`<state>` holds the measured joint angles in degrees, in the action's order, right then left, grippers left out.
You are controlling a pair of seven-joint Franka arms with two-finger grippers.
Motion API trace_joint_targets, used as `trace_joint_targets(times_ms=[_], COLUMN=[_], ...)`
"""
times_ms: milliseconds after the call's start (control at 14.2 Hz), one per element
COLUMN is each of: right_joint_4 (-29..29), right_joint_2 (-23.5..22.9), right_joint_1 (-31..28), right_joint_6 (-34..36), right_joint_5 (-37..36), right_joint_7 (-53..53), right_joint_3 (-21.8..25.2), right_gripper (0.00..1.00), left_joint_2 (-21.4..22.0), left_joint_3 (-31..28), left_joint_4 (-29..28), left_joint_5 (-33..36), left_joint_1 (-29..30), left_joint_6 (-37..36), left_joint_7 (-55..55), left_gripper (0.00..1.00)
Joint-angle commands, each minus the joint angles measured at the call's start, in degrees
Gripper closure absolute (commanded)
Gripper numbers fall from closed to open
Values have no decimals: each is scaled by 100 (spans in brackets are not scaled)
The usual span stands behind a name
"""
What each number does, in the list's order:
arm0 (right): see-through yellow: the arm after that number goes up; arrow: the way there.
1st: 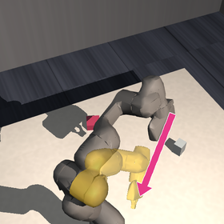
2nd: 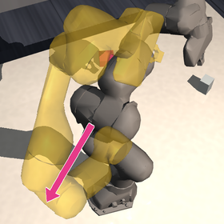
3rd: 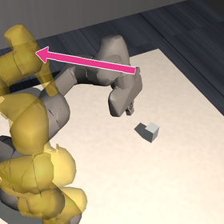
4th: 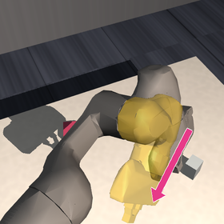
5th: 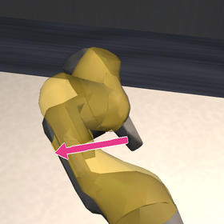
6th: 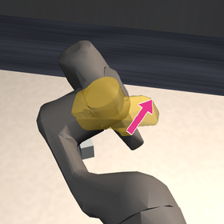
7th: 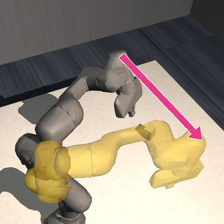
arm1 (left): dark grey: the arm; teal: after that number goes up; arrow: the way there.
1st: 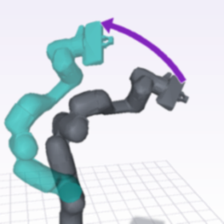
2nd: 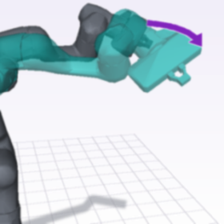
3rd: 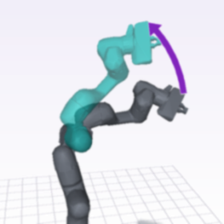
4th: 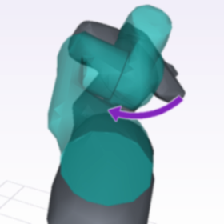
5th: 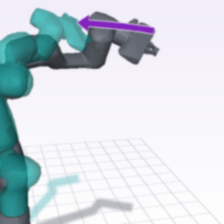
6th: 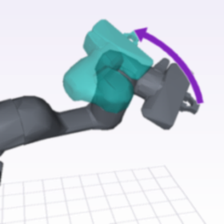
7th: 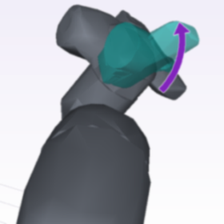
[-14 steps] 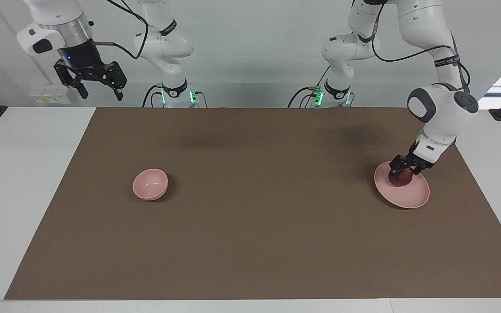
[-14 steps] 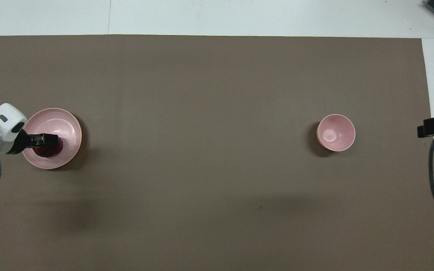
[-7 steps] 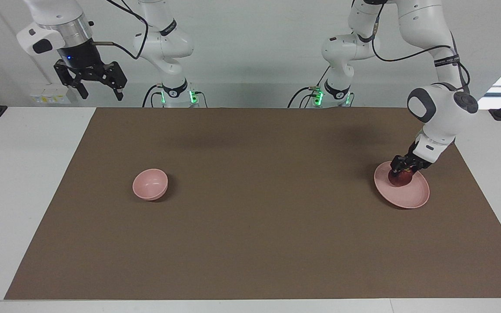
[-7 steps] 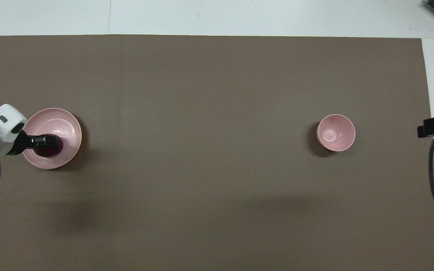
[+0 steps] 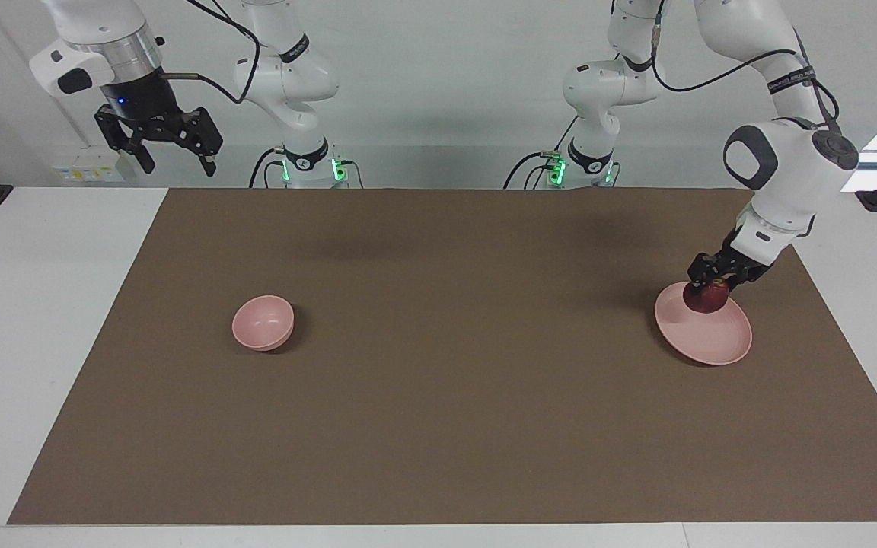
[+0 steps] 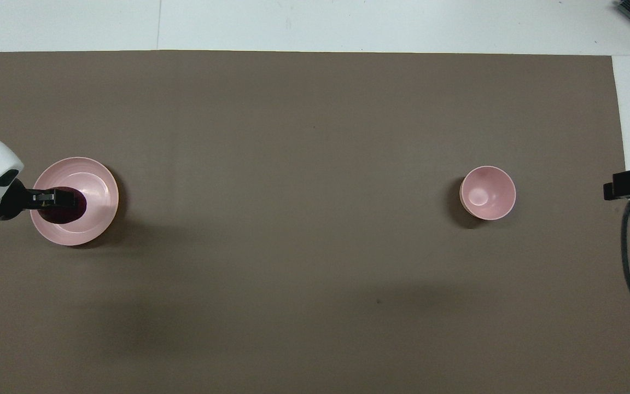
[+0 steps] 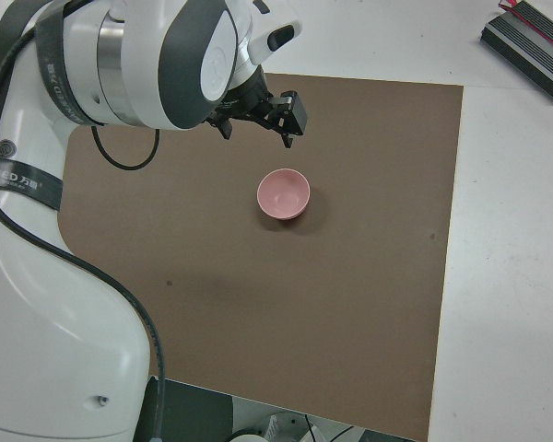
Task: Move apple from plate to bowl
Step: 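Lift the apple with the left gripper while the right gripper approaches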
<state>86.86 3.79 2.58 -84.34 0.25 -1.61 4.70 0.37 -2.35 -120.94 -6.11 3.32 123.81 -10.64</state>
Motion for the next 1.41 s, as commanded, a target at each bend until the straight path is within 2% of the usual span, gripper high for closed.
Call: trace_joint_targets(times_ms=[0, 212, 494, 848, 1130, 1342], right_joint_4=[67, 182, 541, 700, 700, 744], right_joint_2=[34, -9, -106, -659, -1081, -1283], right_joint_1=[-29, -29, 339, 709, 832, 1016], right_joint_6=[14, -56, -600, -1250, -1690, -1849], right_joint_5=[344, 905, 1512, 2381, 3190, 3744], right_joint_7=[-451, -1523, -2876, -4283, -5189, -5682], right_joint_3=[-57, -233, -303, -303, -303, -303], right_gripper=[0, 0, 0, 0, 0, 0], left_joint_2=[261, 261, 297, 209, 191, 200], left_joint_3=[-29, -29, -38, -29, 59, 295], left_joint_4=[-43, -43, -35, 237, 291, 308], left_joint_5=[-101, -319, -1523, -3367, -4248, -4889], left_joint_1=[-610, -1410, -2132, -2712, -3126, -3188], left_joint_6=[-208, -155, -121, 116, 766, 1215], left_joint_7=[559, 1432, 1503, 1626, 1679, 1670], left_gripper=[100, 100, 100, 100, 100, 100])
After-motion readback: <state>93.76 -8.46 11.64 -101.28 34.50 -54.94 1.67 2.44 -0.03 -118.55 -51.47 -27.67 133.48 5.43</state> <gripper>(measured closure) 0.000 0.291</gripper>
